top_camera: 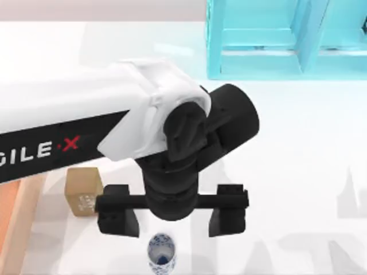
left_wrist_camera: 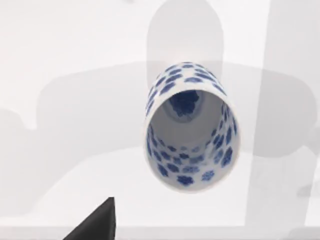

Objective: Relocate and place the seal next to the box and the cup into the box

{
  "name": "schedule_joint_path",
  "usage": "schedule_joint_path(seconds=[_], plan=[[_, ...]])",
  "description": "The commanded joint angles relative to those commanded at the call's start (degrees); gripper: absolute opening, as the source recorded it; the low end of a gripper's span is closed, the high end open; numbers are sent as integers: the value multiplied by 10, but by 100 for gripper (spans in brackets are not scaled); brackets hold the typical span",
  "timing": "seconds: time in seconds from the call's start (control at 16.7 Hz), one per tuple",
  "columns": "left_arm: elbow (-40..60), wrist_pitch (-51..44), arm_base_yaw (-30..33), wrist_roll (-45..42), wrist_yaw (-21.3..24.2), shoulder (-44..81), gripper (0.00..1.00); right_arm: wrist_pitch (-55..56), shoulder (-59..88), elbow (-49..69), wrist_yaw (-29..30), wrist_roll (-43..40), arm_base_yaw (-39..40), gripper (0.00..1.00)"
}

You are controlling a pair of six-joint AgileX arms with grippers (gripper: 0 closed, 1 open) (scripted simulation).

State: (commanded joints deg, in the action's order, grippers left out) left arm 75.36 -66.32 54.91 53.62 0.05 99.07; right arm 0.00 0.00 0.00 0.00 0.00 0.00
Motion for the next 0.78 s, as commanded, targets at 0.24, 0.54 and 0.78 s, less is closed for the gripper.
schedule_joint_path(seconds=[0.24, 0.54, 0.78], plan=[[0, 1, -2, -1, 0, -1, 100, 0, 0, 0, 0, 0, 0, 100], [-64, 94, -2, -3, 0, 27, 100, 0, 0, 0, 0, 0, 0, 100], [-118, 174, -2, -3, 0, 54, 100, 0, 0, 0, 0, 0, 0, 100]])
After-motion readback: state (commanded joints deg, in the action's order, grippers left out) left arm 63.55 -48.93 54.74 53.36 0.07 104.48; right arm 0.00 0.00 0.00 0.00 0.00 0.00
